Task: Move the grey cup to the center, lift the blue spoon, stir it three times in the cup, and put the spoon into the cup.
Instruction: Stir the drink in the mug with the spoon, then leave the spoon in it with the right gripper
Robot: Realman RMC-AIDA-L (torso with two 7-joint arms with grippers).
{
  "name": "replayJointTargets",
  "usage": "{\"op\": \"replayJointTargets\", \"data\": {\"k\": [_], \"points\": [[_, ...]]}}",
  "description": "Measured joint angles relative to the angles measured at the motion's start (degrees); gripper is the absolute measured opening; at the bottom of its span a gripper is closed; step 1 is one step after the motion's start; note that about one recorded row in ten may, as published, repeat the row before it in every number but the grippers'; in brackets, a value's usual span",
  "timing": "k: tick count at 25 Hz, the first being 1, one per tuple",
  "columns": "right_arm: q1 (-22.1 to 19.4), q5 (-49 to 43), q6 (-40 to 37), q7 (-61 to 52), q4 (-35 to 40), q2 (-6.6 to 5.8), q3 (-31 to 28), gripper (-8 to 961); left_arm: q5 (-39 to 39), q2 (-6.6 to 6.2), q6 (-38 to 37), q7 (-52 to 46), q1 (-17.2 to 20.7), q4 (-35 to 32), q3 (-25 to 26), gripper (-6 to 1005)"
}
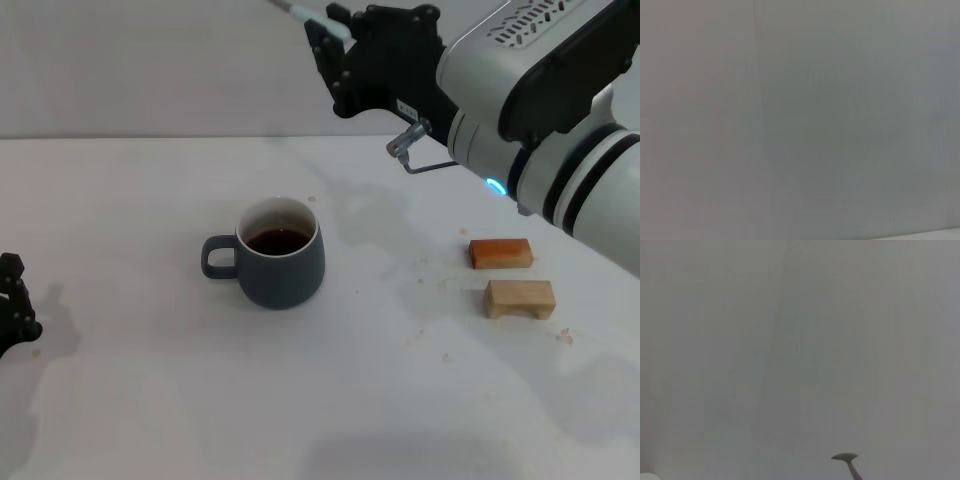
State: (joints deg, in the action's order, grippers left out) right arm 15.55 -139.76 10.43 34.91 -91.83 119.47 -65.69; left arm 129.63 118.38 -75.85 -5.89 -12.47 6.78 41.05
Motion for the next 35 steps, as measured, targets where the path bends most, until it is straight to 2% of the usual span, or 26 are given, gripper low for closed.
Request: {"op": "replayJointTargets", "data": {"k": [2, 3, 4, 5, 6, 9, 10, 15, 18, 23, 28, 35], "points": [[1.76, -1.54, 1.67, -3.0, 0.42, 0.06, -1.46, 160, 0.01, 0.0, 0.0, 0.0, -0.12, 0.08, -0.01, -2], [4.83, -4.86, 7.26, -9.15, 0.14, -0.16, -3.84, 160, 0.01, 0.01, 0.0, 0.0, -0.11, 0.29, -0.01, -2], [4.83, -4.86, 7.26, -9.15, 0.14, -0.16, -3.84, 160, 0.01, 0.01, 0.0, 0.0, -0.11, 0.29, -0.01, -2], [8.54, -9.6, 15.56, -15.34, -0.64, -0.44, -5.91, 161, 0.01, 0.01, 0.0, 0.0, -0.06, 0.35, -0.01, -2], [8.54, -9.6, 15.56, -15.34, -0.64, -0.44, -5.91, 161, 0.01, 0.01, 0.0, 0.0, -0.06, 0.35, -0.01, -2], [13.59, -13.03, 30.04, -17.68, -3.07, -0.61, -9.0, 161, 0.0, 0.04, 0.12, 0.0, -0.22, 0.38, -0.01, -2], [13.59, -13.03, 30.04, -17.68, -3.07, -0.61, -9.0, 161, 0.0, 0.04, 0.12, 0.0, -0.22, 0.38, -0.01, -2], [18.77, -13.71, 46.79, -17.6, -7.79, -0.77, -12.69, 161, 0.0, 0.0, 0.16, 0.0, -0.33, 0.57, 0.0, -2], [20.53, -15.14, 54.95, -17.85, -11.98, -0.77, -13.83, 161, 0.0, 0.0, -0.24, 0.0, -0.36, 0.63, -0.01, -2], [20.71, -16.47, 61.72, -18.57, -15.94, -0.59, -13.94, 161, 0.0, 0.01, -0.67, 0.0, -0.32, 0.63, -0.01, -2], [20.71, -16.15, 65.98, -19.41, -15.92, -0.5, -13.63, 161, 0.0, 0.01, -1.47, 0.0, -0.1, 0.6, -0.01, -2], [20.37, -16.07, 68.89, -20.08, -16.19, -0.47, -12.72, 161, 0.0, 0.01, -1.61, 0.0, -0.01, 0.6, -0.01, -2]]}}
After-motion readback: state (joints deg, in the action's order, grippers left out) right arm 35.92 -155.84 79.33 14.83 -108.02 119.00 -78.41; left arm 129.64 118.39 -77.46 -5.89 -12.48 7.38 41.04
